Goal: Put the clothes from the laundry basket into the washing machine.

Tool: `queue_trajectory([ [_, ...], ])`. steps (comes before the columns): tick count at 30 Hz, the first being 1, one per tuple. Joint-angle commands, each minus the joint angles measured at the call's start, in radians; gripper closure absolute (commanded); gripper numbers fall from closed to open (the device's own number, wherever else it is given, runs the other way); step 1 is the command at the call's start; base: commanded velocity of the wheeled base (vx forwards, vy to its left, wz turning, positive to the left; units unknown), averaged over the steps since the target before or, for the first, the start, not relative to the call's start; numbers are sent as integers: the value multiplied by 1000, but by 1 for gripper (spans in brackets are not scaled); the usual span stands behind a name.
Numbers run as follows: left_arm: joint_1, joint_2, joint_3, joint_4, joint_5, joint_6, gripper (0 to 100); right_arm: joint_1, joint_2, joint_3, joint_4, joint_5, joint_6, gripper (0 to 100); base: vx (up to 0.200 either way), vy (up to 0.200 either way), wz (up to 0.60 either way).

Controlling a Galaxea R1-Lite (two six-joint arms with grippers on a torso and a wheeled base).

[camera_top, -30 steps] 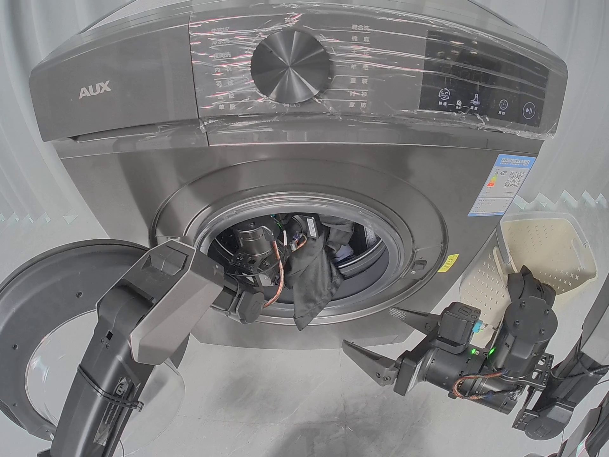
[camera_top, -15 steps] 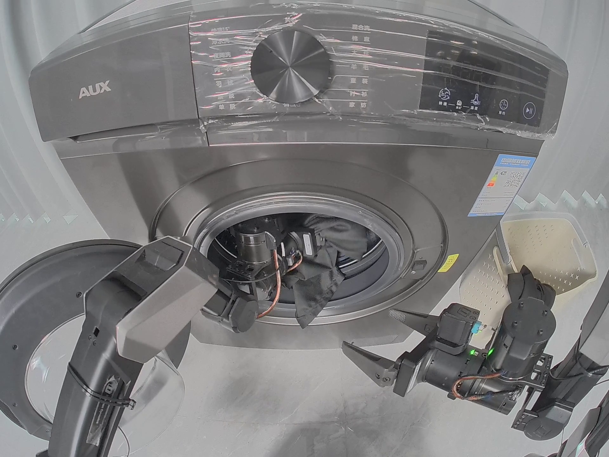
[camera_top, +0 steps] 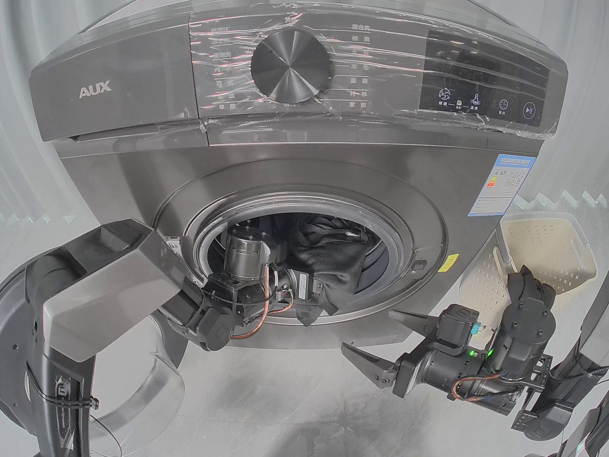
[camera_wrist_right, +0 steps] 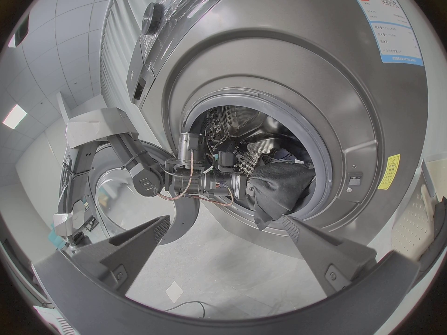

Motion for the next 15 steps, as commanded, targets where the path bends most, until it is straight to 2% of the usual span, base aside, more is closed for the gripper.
queue_trajectory([
  [1, -8, 68, -32, -4, -3, 13, 0, 10, 4, 0, -1, 0, 0, 0, 0, 0, 0],
  [3, -8, 107, -58, -4, -3, 16, 0, 11, 6, 0, -1, 0, 0, 0, 0, 0, 0],
  [4, -8, 133, -77, 1, -1, 17, 100, 11, 6, -2, -3, 0, 0, 0, 0, 0, 0],
  [7, -5, 153, -92, 19, -1, 25, 100, 11, 4, -2, -3, 0, 0, 0, 0, 0, 0],
  [11, 6, 185, -224, 36, 15, 14, 100, 11, 4, -9, -4, 0, 0, 0, 0, 0, 0],
  [12, 9, 195, -264, 32, 32, 11, 100, 11, 4, -9, -4, 0, 0, 0, 0, 0, 0],
  [14, 15, 217, -360, 18, 98, -7, 100, 11, 2, -11, -4, 0, 0, 0, 0, 0, 0],
  [15, 17, 220, -374, 16, 104, -9, 100, 11, 2, -11, -4, 0, 0, 0, 0, 0, 0],
])
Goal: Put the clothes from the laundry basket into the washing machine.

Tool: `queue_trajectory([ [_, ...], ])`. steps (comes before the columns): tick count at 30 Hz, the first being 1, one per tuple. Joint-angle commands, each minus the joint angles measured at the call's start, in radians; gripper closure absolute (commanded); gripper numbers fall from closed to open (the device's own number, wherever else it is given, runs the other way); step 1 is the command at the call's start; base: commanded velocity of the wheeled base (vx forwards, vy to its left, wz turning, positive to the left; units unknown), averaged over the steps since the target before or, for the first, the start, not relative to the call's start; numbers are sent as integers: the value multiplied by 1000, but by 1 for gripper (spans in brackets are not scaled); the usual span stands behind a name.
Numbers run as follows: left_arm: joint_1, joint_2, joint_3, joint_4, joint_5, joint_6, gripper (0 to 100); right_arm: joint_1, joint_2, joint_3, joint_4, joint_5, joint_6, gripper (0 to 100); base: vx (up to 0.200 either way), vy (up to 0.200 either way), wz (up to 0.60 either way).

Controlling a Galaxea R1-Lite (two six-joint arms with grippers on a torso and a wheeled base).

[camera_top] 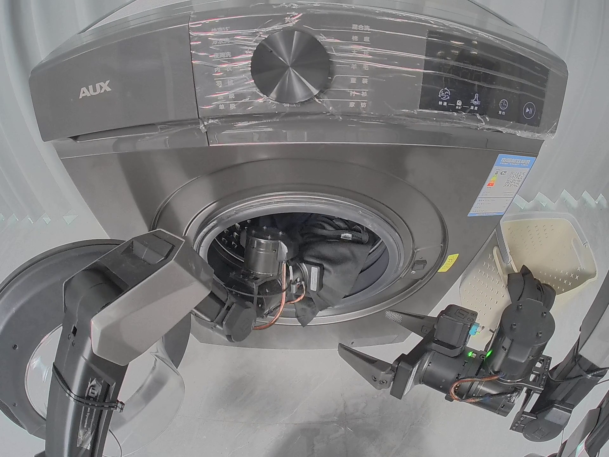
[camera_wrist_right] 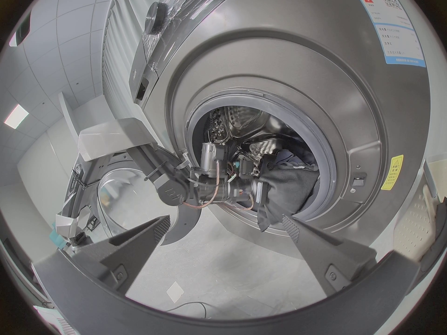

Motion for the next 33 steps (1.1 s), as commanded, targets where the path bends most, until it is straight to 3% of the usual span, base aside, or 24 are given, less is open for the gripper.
queue_trajectory([
  [1, 28, 78, -210, -23, 91, -30, 100, 1, -3, -5, -1, 0, 0, 0, 0, 0, 0],
  [5, 59, 153, -406, -54, 137, -35, 100, 1, -4, -8, -1, 0, 0, 0, 0, 0, 0],
  [9, 62, 178, -429, -89, 152, -39, 100, 1, -4, -10, -1, 0, 0, 0, 0, 0, 0],
  [10, 62, 176, -425, -91, 152, -39, 0, 1, -4, -8, -1, 0, 0, 0, 0, 0, 0],
  [14, 48, 113, -276, -63, 152, -72, 0, 1, -4, -7, -1, 0, 0, 0, 0, 0, 0],
  [19, 10, -54, 57, 24, 80, -64, 0, 1, -4, -8, -1, 2, 0, 0, 0, 0, 0],
  [22, -10, -115, 141, 40, 68, -58, 0, 3, -3, -8, -1, 0, 0, 0, 0, 0, 0],
  [29, -29, -222, 233, 92, 22, -15, 0, 6, -3, -8, -1, 0, 0, 0, 0, 0, 0],
  [33, -38, -282, 286, 121, -72, -2, 0, 6, -3, -8, -1, 0, 1, 0, 0, 0, 0],
])
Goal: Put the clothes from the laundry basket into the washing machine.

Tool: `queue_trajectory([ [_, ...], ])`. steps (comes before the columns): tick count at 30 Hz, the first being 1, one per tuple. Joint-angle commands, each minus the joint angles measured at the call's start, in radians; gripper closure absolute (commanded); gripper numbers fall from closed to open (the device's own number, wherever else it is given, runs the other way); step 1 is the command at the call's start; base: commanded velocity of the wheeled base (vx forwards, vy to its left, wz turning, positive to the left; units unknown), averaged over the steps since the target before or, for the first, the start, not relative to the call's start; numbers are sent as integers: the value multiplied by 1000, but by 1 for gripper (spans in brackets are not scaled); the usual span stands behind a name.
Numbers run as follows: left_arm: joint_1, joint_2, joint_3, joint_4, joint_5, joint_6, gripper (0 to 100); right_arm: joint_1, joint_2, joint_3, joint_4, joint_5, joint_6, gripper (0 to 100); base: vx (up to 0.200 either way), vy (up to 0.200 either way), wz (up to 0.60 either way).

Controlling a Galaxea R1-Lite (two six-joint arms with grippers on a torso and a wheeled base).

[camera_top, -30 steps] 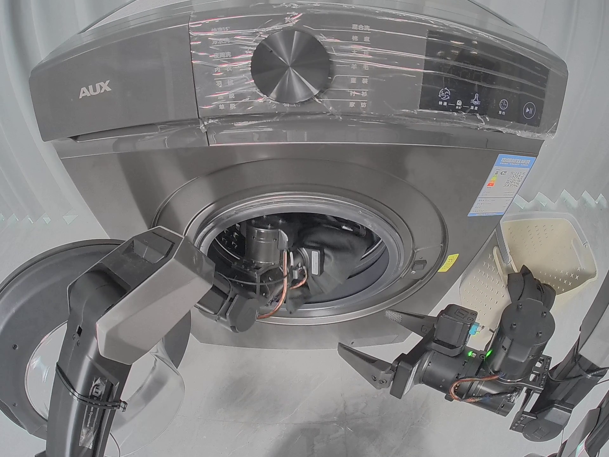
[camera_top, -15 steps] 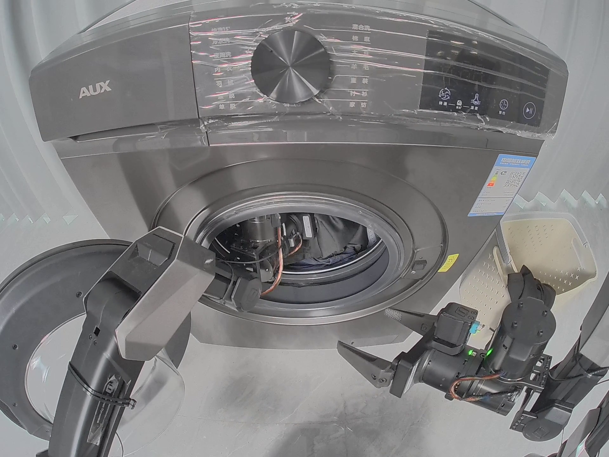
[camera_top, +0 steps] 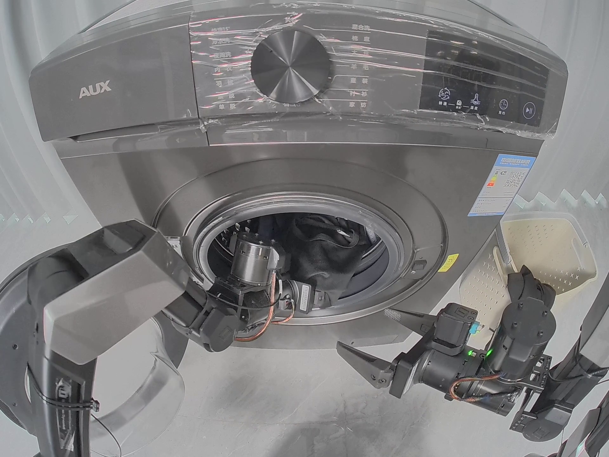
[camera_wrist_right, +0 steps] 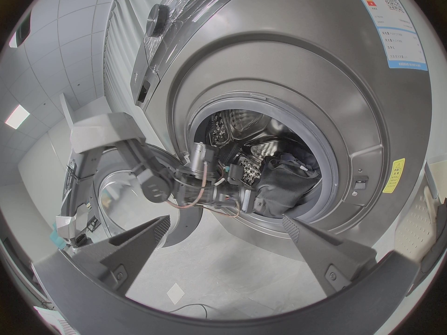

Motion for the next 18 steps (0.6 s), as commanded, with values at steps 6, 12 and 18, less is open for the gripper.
queue_trajectory([
  [6, -22, -117, 64, -15, -102, 13, 0, 2, 1, 0, -1, -1, -1, 0, 0, 0, 0],
  [12, -13, 33, -28, -114, -59, 18, 0, 4, 2, -2, -1, -1, -1, 0, 0, 0, 0],
  [18, -10, 124, -95, -143, -30, 30, 100, 8, 2, -2, -1, -1, -1, 0, 0, 0, 0],
])
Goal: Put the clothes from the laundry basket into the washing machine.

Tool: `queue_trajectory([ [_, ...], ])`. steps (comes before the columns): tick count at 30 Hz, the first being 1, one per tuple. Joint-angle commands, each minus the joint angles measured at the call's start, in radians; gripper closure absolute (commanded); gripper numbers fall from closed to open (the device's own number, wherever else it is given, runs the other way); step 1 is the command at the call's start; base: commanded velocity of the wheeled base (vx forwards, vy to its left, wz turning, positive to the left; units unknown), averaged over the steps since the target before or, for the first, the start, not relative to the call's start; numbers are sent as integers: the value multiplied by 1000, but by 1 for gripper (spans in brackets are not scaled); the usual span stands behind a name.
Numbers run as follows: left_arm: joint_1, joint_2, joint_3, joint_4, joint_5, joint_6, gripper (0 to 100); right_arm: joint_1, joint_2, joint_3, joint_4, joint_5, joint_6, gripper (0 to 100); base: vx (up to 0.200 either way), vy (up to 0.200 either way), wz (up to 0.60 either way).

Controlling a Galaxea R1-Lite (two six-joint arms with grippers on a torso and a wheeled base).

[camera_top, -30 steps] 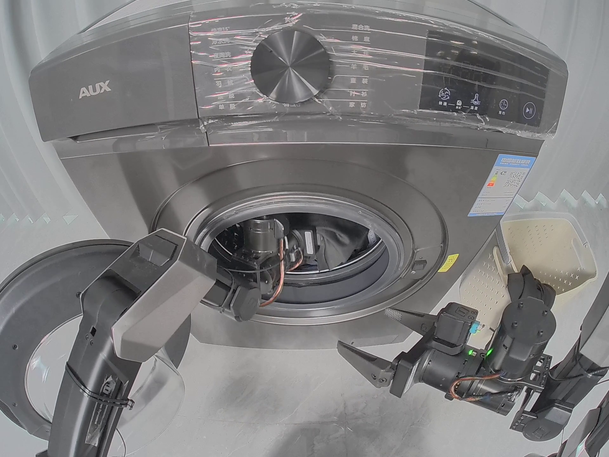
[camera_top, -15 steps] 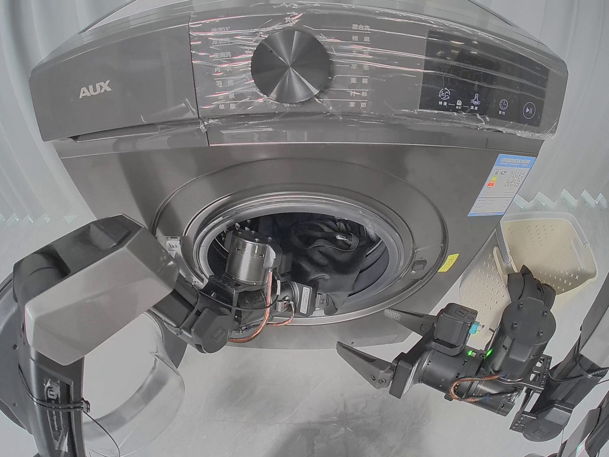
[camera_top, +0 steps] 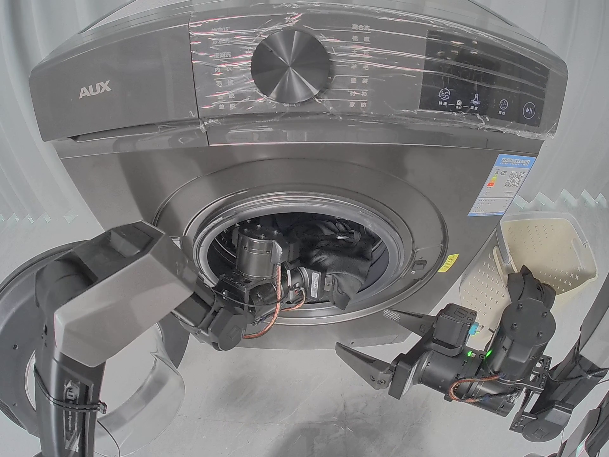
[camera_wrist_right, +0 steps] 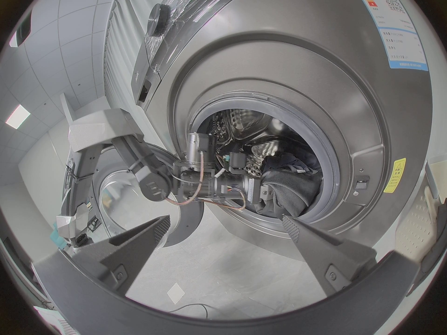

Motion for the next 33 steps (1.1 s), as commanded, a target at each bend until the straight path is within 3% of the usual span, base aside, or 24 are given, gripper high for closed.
queue_trajectory([
  [1, 5, 107, -58, -16, 12, 8, 100, 4, 4, -1, -2, 0, 0, 0, 0, 0, 0],
  [5, 8, 156, -176, -30, 45, 3, 100, 4, 4, -1, -2, 0, 0, 0, 0, 0, 0],
  [6, 13, 186, -269, -44, 94, -1, 100, 4, 5, -1, -2, 0, 0, 0, 0, 0, 0],
  [9, 34, 223, -375, -44, 133, -11, 100, 5, 5, -1, -2, 0, 0, 0, 0, 0, 0],
  [13, 73, 309, -604, -28, 205, -44, 100, 5, 5, -1, -2, 0, 0, 0, 0, 0, 0],
  [18, 97, 372, -771, -27, 237, -55, 100, 5, 7, -1, 0, 0, 1, 0, 0, 0, 0],
  [24, 100, 380, -771, -30, 240, -54, 100, 5, 5, -1, -2, 1, 0, 0, 0, 0, 0],
  [25, 102, 378, -762, -30, 240, -54, 0, 5, 5, -1, 0, 1, 0, 0, 0, 0, 0],
  [29, 99, 367, -708, -27, 240, -61, 0, 5, 5, 0, -2, 1, 0, 0, 0, 0, 0],
  [30, 90, 331, -595, -21, 240, -67, 0, 5, 5, 0, 0, 1, 0, 0, 0, 0, 0],
  [33, 77, 245, -435, 10, 219, -67, 0, 5, 4, 0, 0, 1, 0, 0, 0, 0, 0],
])
